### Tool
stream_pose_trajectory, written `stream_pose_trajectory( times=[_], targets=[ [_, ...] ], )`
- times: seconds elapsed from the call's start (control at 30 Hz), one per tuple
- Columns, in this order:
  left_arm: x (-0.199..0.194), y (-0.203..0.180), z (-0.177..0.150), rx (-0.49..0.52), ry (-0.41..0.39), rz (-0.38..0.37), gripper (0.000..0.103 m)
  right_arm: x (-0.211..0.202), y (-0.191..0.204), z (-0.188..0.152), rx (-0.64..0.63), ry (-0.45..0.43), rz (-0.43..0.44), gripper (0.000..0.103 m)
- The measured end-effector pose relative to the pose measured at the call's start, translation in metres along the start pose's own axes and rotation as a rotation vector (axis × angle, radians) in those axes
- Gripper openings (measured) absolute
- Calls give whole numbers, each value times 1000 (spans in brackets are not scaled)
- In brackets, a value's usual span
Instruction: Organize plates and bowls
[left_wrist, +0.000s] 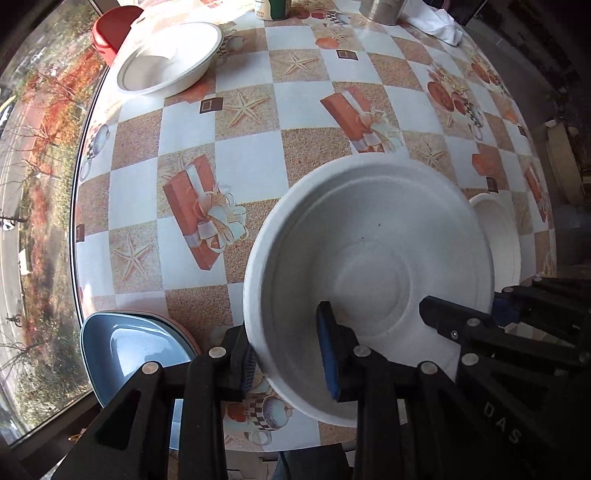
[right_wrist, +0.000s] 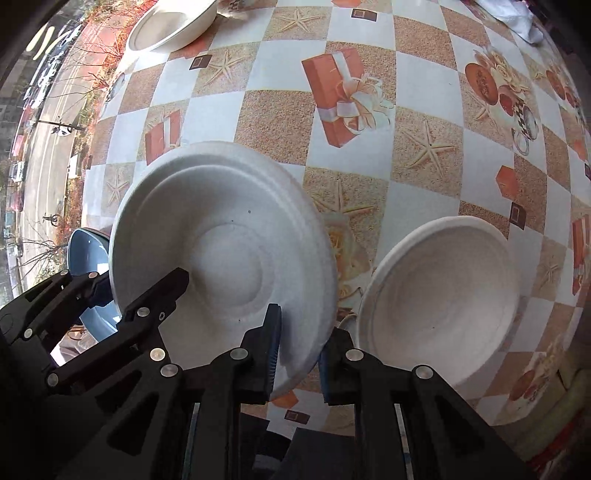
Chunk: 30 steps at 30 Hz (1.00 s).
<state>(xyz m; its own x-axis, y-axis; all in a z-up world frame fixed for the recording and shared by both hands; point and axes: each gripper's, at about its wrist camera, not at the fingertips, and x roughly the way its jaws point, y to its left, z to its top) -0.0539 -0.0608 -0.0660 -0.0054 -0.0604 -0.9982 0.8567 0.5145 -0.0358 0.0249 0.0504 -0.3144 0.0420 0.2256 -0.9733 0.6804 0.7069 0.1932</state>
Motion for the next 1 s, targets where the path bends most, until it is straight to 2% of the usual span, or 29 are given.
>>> stream_pose_trajectory(
  times=[0.23,0.47,0.67,0.8,1.0],
  targets=[
    [-15,-9,-6,102,-29,-8,31,-30,-34,-16,79,-48,18,19],
    [-29,-53,-6,260,-66,-7,32,-47,-64,-46,189,-69,36,21],
    [-24,-89,-4,354,-52,-14,32,-63,-96,-68,283,-115,46,21],
    [-19,-115,-1,406,-46,-12,34,-57,-118,-82,361,-106,65,21],
    [-11,-135,13,410,-41,-27,34,-61,-149,-94,438,-111,60,21]
  ],
)
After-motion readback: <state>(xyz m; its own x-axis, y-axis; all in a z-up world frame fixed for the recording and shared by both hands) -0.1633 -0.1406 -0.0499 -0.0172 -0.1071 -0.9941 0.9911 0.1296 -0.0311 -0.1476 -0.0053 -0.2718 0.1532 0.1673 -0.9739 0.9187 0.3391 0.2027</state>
